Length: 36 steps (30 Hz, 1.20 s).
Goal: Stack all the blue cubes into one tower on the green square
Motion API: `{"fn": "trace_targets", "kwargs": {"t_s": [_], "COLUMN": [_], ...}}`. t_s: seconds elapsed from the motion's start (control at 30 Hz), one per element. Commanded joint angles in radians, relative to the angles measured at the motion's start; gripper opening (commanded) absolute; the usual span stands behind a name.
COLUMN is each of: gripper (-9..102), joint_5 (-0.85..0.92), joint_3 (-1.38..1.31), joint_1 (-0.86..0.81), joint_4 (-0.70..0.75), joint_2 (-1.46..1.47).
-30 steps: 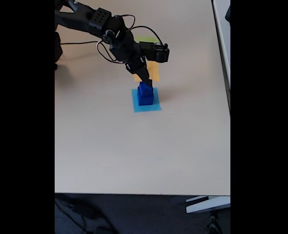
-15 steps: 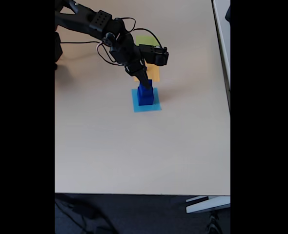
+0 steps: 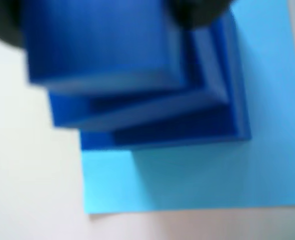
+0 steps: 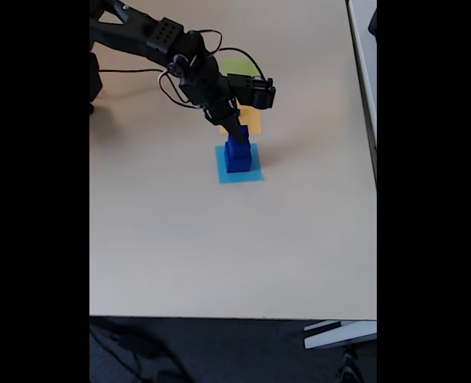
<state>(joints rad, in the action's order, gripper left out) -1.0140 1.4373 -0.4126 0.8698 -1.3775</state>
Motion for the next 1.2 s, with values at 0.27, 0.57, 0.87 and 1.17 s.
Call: {"fn": "trace_targets", "kwargs": {"t_s": [0.27, 0.57, 0.87, 1.17], "gripper": [9, 8, 7, 8], "joint_5": [0.012, 0.104, 0.129, -0.199], "joint_3": [-0.006, -0.041, -0.199, -0.026], "joint_1": [0.002, 0.063, 0.179, 0.379], "joint_4": [0.005, -0.008, 0.043, -0.006], "joint_2": [-0.038, -0.127, -0.199, -0.252]}}
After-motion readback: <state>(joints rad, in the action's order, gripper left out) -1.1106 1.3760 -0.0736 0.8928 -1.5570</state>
